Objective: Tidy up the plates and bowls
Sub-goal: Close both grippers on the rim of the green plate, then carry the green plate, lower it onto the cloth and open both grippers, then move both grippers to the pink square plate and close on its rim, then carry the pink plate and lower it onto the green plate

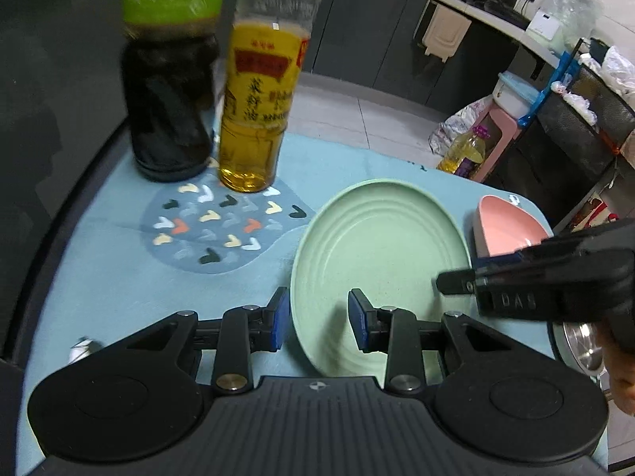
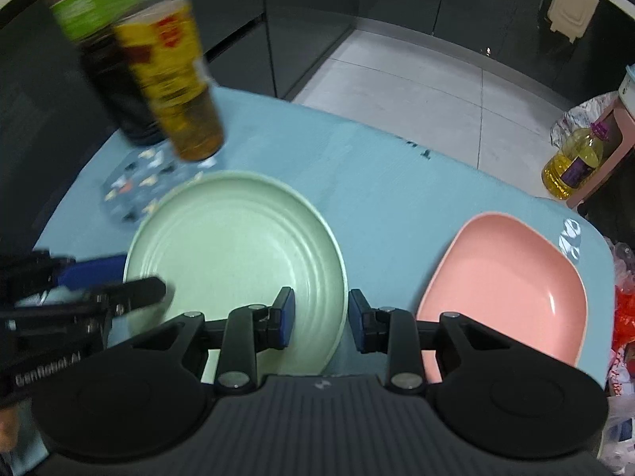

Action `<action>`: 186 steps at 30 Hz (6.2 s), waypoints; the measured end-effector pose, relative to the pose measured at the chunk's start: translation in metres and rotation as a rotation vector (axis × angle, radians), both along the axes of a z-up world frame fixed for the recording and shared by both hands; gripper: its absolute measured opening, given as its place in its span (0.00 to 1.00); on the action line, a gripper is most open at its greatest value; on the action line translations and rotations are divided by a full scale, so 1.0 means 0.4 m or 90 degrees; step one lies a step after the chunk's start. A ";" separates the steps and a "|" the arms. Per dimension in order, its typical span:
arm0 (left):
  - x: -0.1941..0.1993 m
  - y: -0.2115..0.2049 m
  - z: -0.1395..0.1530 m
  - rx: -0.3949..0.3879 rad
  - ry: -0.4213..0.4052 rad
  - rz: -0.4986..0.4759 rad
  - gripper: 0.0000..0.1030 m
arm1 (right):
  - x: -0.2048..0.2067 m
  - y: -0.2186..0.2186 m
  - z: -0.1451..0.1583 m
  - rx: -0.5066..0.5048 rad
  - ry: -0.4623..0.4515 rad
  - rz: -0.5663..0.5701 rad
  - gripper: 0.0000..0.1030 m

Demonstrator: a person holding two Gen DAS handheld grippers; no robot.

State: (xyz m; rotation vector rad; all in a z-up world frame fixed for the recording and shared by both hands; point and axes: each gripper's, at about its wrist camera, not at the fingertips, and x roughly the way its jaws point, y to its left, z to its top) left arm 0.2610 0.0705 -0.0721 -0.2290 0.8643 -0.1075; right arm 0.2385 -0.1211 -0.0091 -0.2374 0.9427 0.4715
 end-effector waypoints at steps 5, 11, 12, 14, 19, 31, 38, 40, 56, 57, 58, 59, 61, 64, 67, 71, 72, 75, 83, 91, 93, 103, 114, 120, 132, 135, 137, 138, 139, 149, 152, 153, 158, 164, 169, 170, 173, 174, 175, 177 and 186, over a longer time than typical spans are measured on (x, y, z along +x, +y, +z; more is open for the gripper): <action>-0.060 0.004 0.016 0.007 -0.008 0.001 0.29 | -0.084 -0.006 0.014 0.000 -0.011 0.002 0.22; -0.121 0.015 0.034 -0.001 -0.015 -0.003 0.29 | -0.147 -0.013 0.031 0.015 -0.020 -0.010 0.22; -0.131 0.017 0.041 -0.002 -0.018 -0.002 0.29 | -0.158 -0.014 0.036 0.017 -0.023 -0.010 0.22; -0.151 0.017 0.058 -0.002 -0.027 0.001 0.29 | -0.185 -0.015 0.049 0.021 -0.034 -0.007 0.22; -0.207 0.013 0.099 0.006 -0.055 -0.003 0.29 | -0.259 -0.021 0.077 0.025 -0.058 -0.004 0.22; -0.301 0.018 0.145 0.018 -0.096 0.005 0.30 | -0.391 -0.021 0.131 0.027 -0.114 -0.002 0.22; -0.285 0.103 0.107 0.014 -0.071 0.066 0.30 | -0.368 0.063 0.126 0.034 -0.111 0.028 0.22; -0.283 0.131 0.090 0.013 -0.056 0.079 0.30 | -0.350 0.099 0.108 0.034 -0.096 0.042 0.22; -0.237 0.234 -0.067 -0.007 0.043 0.099 0.30 | -0.245 0.248 -0.023 0.000 0.001 0.070 0.22; -0.234 0.235 -0.073 -0.009 0.044 0.099 0.30 | -0.242 0.250 -0.027 -0.001 0.004 0.068 0.22; -0.232 0.237 -0.077 -0.011 0.046 0.098 0.30 | -0.236 0.250 -0.032 0.000 0.008 0.065 0.22; -0.229 0.239 -0.080 -0.014 0.047 0.098 0.30 | -0.230 0.251 -0.036 0.001 0.012 0.062 0.22; -0.226 0.241 -0.084 -0.019 0.041 0.096 0.30 | -0.222 0.249 -0.043 0.004 0.016 0.057 0.22; -0.221 0.247 -0.087 -0.031 0.034 0.096 0.31 | -0.211 0.241 -0.051 0.017 0.019 0.047 0.22; -0.218 0.251 -0.085 -0.037 0.034 0.097 0.31 | -0.202 0.229 -0.055 0.034 0.026 0.035 0.22; -0.228 0.248 -0.062 -0.016 0.017 0.107 0.32 | -0.203 0.207 -0.048 0.038 0.012 0.029 0.22; -0.233 0.244 -0.052 -0.008 0.007 0.111 0.32 | -0.206 0.197 -0.042 0.039 0.006 0.027 0.22; -0.247 0.233 -0.018 0.009 -0.026 0.114 0.32 | -0.212 0.166 -0.026 0.048 -0.010 0.021 0.22; -0.266 0.154 0.066 0.035 -0.083 0.075 0.33 | -0.273 0.034 0.054 0.089 -0.107 -0.004 0.22; -0.251 0.017 0.116 0.053 -0.088 0.018 0.33 | -0.329 -0.111 0.096 0.116 -0.187 -0.029 0.26; -0.240 -0.019 0.124 0.058 -0.084 0.004 0.33 | -0.333 -0.152 0.095 0.137 -0.195 -0.044 0.31; -0.191 -0.168 0.137 0.071 -0.061 -0.043 0.33 | -0.312 -0.299 0.071 0.147 -0.215 -0.139 0.35; -0.101 -0.258 0.128 0.048 -0.031 -0.051 0.33 | -0.280 -0.407 0.059 0.135 -0.204 -0.201 0.35; -0.047 -0.283 0.106 -0.002 -0.018 -0.040 0.34 | -0.237 -0.436 0.053 0.133 -0.191 -0.220 0.35; 0.080 -0.368 0.014 -0.053 0.012 -0.028 0.34 | -0.071 -0.467 -0.022 0.159 -0.105 -0.268 0.35; 0.105 -0.380 0.006 -0.066 0.012 -0.025 0.35 | -0.034 -0.470 -0.036 0.160 -0.092 -0.274 0.35; 0.116 -0.390 -0.001 -0.061 0.009 -0.024 0.37 | -0.011 -0.475 -0.049 0.162 -0.083 -0.282 0.35; 0.124 -0.398 -0.005 -0.055 0.009 -0.025 0.37 | 0.000 -0.479 -0.055 0.164 -0.078 -0.285 0.35; 0.130 -0.405 -0.011 -0.049 0.011 -0.026 0.37 | 0.010 -0.481 -0.063 0.165 -0.073 -0.287 0.35; 0.176 -0.424 -0.071 -0.052 0.044 -0.044 0.33 | 0.073 -0.469 -0.107 0.159 -0.024 -0.283 0.35; 0.179 -0.424 -0.077 -0.024 0.037 -0.047 0.17 | 0.087 -0.459 -0.120 0.155 -0.004 -0.284 0.31; 0.178 -0.423 -0.078 -0.015 0.032 -0.055 0.14 | 0.090 -0.454 -0.119 0.147 -0.002 -0.275 0.18; 0.164 -0.396 -0.056 -0.025 0.026 -0.057 0.14 | 0.067 -0.431 -0.098 0.155 0.009 -0.258 0.05; 0.117 -0.357 0.007 -0.018 -0.016 -0.058 0.14 | 0.026 -0.409 -0.045 0.177 -0.008 -0.243 0.05; 0.063 -0.308 0.042 -0.008 -0.053 -0.045 0.14 | -0.025 -0.370 -0.005 0.178 -0.031 -0.214 0.05; 0.052 -0.294 0.045 -0.010 -0.056 -0.042 0.14 | -0.035 -0.361 0.000 0.175 -0.034 -0.208 0.05; 0.024 -0.248 0.054 -0.026 -0.058 -0.036 0.14 | -0.066 -0.330 0.011 0.168 -0.040 -0.189 0.05; 0.013 -0.231 0.058 -0.030 -0.060 -0.034 0.14 | -0.073 -0.321 0.013 0.167 -0.038 -0.182 0.05; 0.004 -0.220 0.062 -0.033 -0.062 -0.032 0.14 | -0.080 -0.311 0.016 0.167 -0.037 -0.176 0.05; -0.020 -0.188 0.069 -0.038 -0.066 -0.028 0.14 | -0.095 -0.290 0.022 0.165 -0.036 -0.164 0.05; -0.126 -0.046 0.100 -0.029 -0.067 -0.003 0.15 | -0.170 -0.155 0.059 0.133 -0.055 -0.099 0.05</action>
